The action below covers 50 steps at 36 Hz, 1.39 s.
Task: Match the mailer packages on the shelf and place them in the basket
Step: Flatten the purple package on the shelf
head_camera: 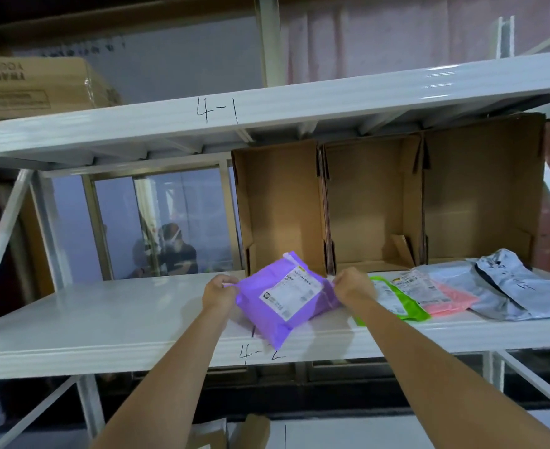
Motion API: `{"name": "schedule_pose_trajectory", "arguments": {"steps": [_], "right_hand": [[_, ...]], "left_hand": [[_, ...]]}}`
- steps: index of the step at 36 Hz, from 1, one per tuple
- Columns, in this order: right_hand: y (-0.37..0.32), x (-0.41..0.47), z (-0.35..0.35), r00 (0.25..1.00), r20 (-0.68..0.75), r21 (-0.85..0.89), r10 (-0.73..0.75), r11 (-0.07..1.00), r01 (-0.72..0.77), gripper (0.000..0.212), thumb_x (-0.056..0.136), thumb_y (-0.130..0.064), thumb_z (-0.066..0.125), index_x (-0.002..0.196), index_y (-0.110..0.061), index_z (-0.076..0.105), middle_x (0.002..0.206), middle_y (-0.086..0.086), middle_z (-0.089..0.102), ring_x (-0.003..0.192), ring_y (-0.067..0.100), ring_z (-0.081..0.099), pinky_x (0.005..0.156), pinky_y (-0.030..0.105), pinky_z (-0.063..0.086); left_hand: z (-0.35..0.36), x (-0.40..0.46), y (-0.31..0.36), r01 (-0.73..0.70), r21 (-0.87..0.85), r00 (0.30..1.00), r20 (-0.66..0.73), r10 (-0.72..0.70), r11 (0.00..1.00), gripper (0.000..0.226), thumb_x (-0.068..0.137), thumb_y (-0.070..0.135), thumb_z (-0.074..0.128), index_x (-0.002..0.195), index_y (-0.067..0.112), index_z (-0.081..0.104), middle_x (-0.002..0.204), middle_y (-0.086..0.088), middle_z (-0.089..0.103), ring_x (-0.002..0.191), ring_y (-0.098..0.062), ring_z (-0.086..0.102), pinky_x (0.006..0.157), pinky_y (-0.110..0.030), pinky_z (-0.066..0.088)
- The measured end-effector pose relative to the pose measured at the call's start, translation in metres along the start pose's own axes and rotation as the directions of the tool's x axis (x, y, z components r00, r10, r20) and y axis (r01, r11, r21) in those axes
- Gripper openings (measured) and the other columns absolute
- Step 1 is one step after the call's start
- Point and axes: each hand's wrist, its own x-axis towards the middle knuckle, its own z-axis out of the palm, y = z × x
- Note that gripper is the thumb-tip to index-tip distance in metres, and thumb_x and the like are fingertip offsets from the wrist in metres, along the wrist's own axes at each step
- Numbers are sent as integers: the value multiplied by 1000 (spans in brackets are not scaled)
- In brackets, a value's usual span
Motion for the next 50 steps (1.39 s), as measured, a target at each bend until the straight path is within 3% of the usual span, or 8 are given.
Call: {"name": "schedule_pose_trajectory", "arguments": {"steps": [9, 13, 17, 20, 25, 29, 36, 50], "right_hand": [[-28, 15, -18, 994, 13, 95, -113, 989, 111, 25, 86, -12, 58, 109, -4, 66, 107, 21, 68, 103, 36, 63, 75, 30, 45], [-40, 12, 0, 946, 249, 115, -207, 976, 183, 26, 95, -15, 49, 113, -3, 64, 112, 15, 66, 99, 26, 60, 78, 28, 43], [-44, 1, 17, 882, 373, 175, -288, 955, 239, 25, 99, -18, 45, 115, -10, 63, 106, 11, 65, 93, 24, 61, 75, 26, 44], [-45, -5, 29, 846, 393, 166, -361, 932, 321, 21, 99, -23, 46, 96, -16, 65, 104, 10, 62, 97, 22, 57, 74, 24, 38], [-47, -3, 47, 881, 252, 147, -401, 916, 375, 24, 97, -15, 42, 77, -11, 55, 97, 18, 64, 95, 29, 60, 68, 29, 36], [-49, -3, 37, 898, 67, -35, -434, 899, 437, 27, 96, -20, 40, 107, -7, 61, 116, 15, 61, 107, 34, 59, 78, 34, 45], [-29, -14, 48, 807, 320, -223, -496, 789, 573, 57, 105, -39, 18, 151, -7, 28, 160, 9, 19, 148, 21, 18, 118, 32, 20], [-21, -11, 59, 824, 378, -269, -421, 802, 533, 58, 105, -37, 12, 154, -6, 16, 163, 6, 11, 150, 16, 8, 121, 28, 5]], "left_hand": [[-6, -29, 22, 74, 289, 900, 392, -189, 954, 15, 87, -1, 55, 74, 8, 54, 69, -16, 62, 39, -14, 59, 39, -13, 28], [-9, -30, 20, 92, 415, 889, 375, -262, 905, 16, 91, 11, 59, 77, 3, 58, 57, -10, 68, 35, -12, 57, 34, -11, 27], [-16, -21, 18, -97, 555, 968, 244, -51, 826, 31, 84, 16, 55, 54, 9, 61, 43, -2, 62, 38, -12, 59, 46, -17, 45], [-12, -16, 32, -222, 604, 975, 164, 153, 765, 28, 82, 17, 49, 56, 14, 57, 52, -1, 67, 57, -15, 66, 69, -26, 55], [22, -14, 62, -461, 667, 886, 309, 346, 585, 21, 95, 18, 38, 82, 12, 54, 97, -15, 66, 94, -31, 60, 74, -33, 45], [56, -22, 47, -499, 739, 867, 432, 249, 452, 34, 100, 25, 33, 117, 6, 56, 121, -18, 59, 111, -33, 56, 87, -34, 45], [69, -17, -14, -626, 695, 778, 584, 229, 355, 52, 104, 28, 19, 153, 10, 17, 160, -8, 16, 148, -21, 13, 121, -32, 9], [81, -1, -22, -585, 720, 794, 602, 84, 374, 53, 104, 30, 10, 154, 12, 2, 162, -2, -4, 149, -14, -3, 122, -33, 2]]}}
